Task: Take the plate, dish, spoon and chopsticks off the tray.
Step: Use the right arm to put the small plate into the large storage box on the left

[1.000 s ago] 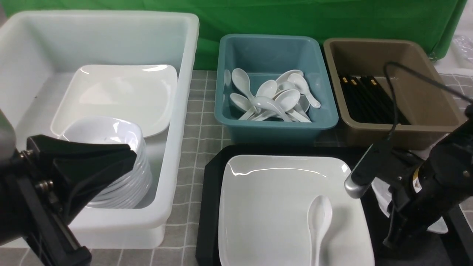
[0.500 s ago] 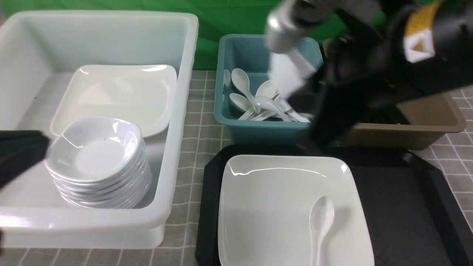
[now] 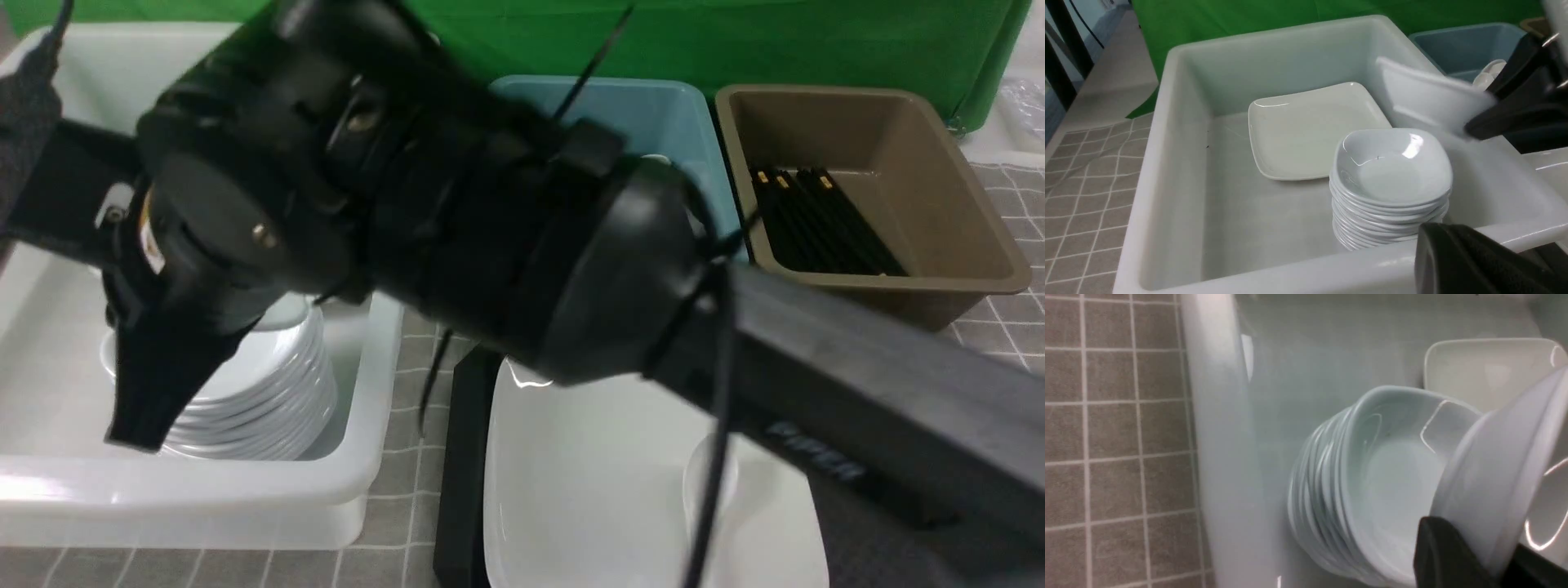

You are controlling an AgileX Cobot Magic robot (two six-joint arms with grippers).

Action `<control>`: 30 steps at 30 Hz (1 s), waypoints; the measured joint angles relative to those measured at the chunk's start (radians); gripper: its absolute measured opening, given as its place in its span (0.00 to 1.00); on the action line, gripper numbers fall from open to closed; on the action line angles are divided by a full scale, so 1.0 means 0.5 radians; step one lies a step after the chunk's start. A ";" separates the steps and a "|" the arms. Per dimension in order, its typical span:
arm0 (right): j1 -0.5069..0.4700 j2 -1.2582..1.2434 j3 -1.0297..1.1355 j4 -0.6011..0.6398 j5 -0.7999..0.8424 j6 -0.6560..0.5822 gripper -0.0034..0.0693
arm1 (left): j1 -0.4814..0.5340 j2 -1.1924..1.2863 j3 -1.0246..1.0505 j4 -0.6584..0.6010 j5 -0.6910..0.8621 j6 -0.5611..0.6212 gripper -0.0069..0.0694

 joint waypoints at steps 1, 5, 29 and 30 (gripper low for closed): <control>-0.002 0.116 -0.075 -0.004 -0.003 -0.005 0.12 | 0.000 -0.002 0.000 0.000 0.000 0.000 0.10; -0.006 0.246 -0.137 -0.016 -0.024 -0.011 0.13 | 0.000 -0.002 0.000 0.000 -0.031 0.008 0.10; -0.068 -0.448 0.087 -0.458 0.584 0.373 0.35 | 0.000 0.487 0.000 -0.452 -0.260 0.395 0.10; -0.079 -0.531 0.195 -0.464 0.584 0.422 0.28 | 0.000 0.576 0.000 -0.509 -0.279 0.443 0.10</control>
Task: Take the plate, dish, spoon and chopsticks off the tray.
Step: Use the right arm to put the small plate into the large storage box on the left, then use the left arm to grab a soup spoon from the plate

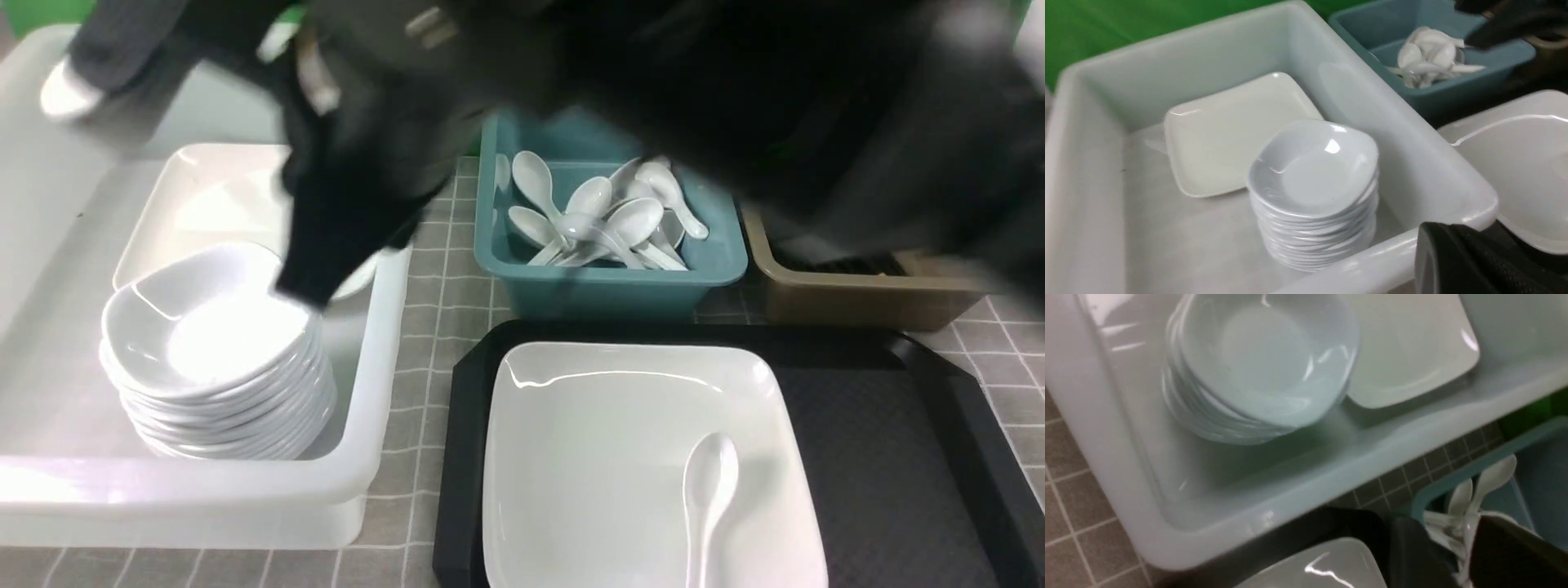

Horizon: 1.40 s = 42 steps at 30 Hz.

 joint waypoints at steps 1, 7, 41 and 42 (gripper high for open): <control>-0.018 -0.093 0.108 -0.001 0.000 0.046 0.23 | 0.000 0.092 0.000 -0.068 -0.017 0.046 0.10; -0.150 -1.060 1.193 -0.015 0.000 0.495 0.12 | 0.000 0.664 -0.007 -0.519 -0.091 0.217 0.10; -0.176 -2.930 2.642 0.082 -0.003 1.119 0.22 | -1.071 3.263 -1.264 -0.368 -0.348 -0.729 0.70; -0.176 -2.931 2.642 0.102 -0.003 1.101 0.22 | -1.069 3.285 -1.264 -0.355 -0.365 -0.732 0.71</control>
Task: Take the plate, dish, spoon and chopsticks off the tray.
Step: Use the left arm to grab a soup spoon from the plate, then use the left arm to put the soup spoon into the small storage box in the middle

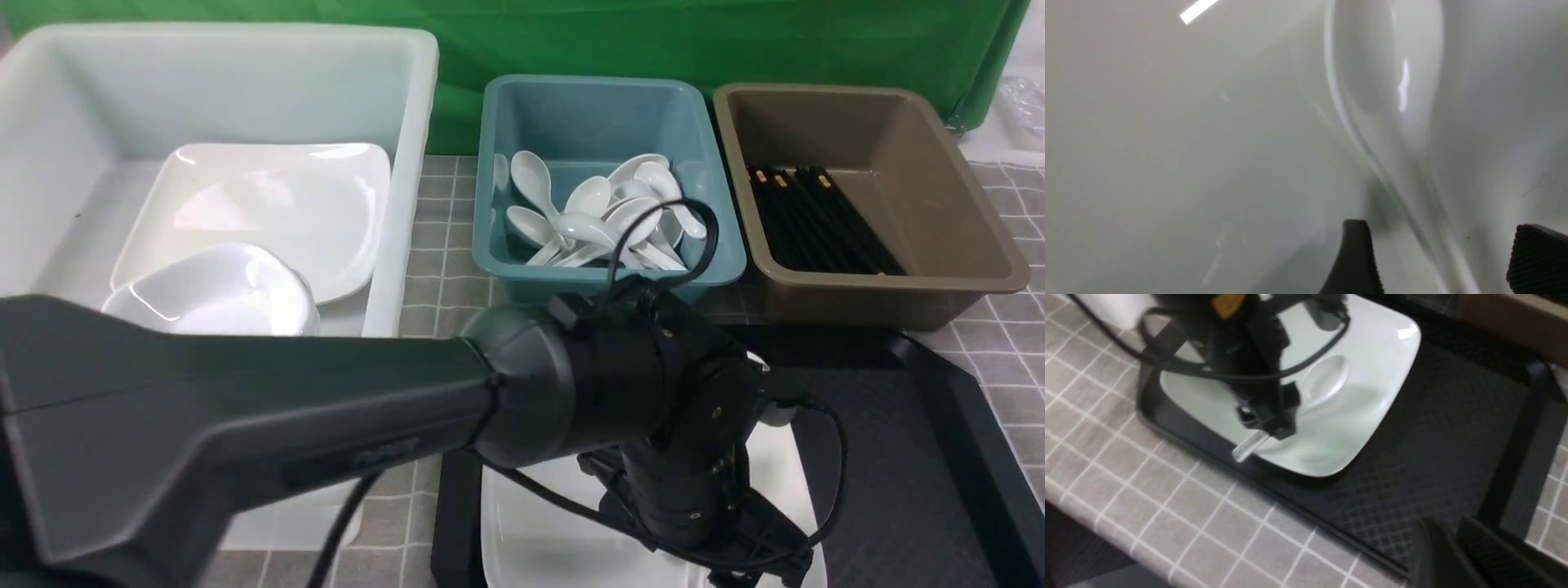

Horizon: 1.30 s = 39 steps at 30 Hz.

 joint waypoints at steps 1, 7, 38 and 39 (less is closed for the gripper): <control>0.000 0.000 0.000 0.019 0.000 -0.019 0.23 | 0.000 0.022 0.000 0.016 -0.010 0.000 0.71; 0.000 -0.002 0.000 0.051 0.000 -0.054 0.25 | -0.002 0.060 -0.011 0.167 -0.023 -0.003 0.49; 0.000 -0.002 0.000 0.159 0.000 0.049 0.28 | 0.918 0.195 -0.841 0.309 -0.631 0.694 0.74; 0.000 -0.002 0.000 0.157 0.000 0.049 0.28 | 0.916 0.166 -0.841 0.309 -0.593 0.681 0.79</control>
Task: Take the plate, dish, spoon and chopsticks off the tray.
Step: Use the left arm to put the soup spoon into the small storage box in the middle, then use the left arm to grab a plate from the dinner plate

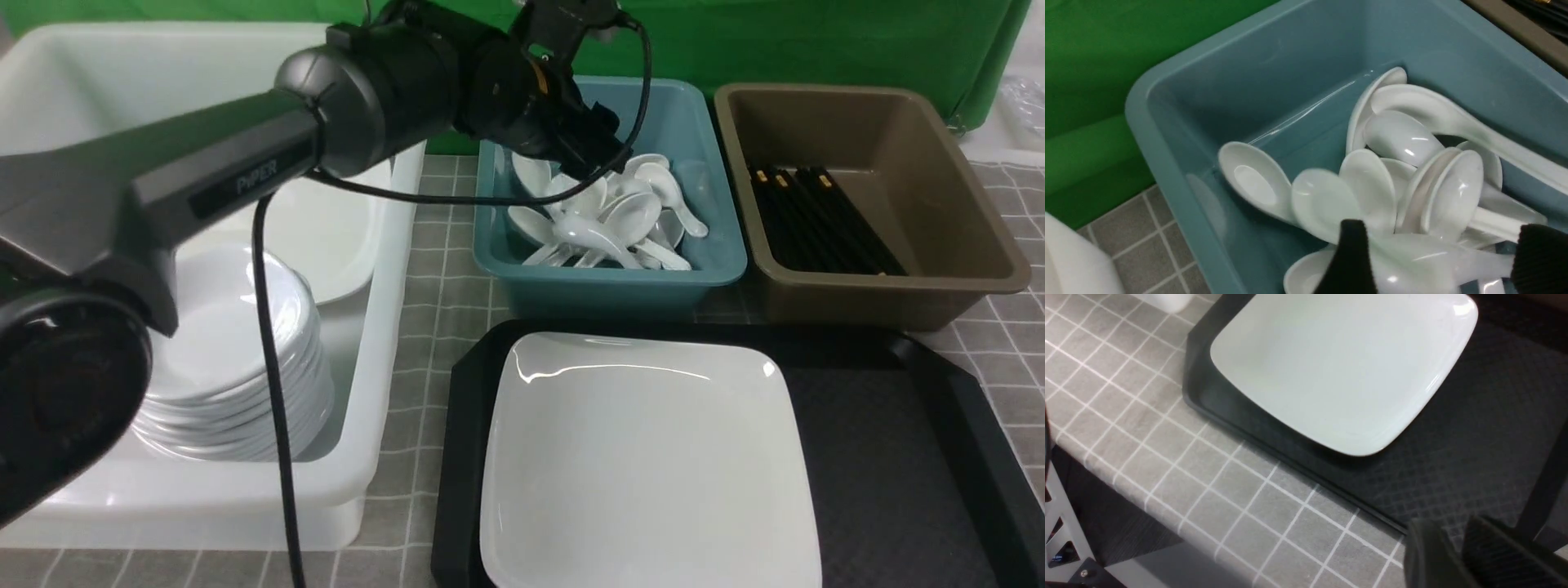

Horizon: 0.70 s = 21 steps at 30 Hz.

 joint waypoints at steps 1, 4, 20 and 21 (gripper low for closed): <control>0.000 0.000 0.000 -0.005 0.000 -0.002 0.28 | -0.002 -0.023 0.000 0.002 0.031 -0.008 0.81; 0.000 0.000 0.000 -0.032 0.000 -0.006 0.29 | -0.041 -0.185 0.000 0.008 0.290 -0.019 0.80; 0.000 0.000 0.095 -0.060 -0.013 -0.099 0.30 | -0.805 -1.160 1.754 -0.020 0.430 1.343 0.25; 0.000 0.000 0.099 -0.060 -0.020 -0.099 0.30 | -0.817 -1.160 1.782 -0.020 0.422 1.361 0.27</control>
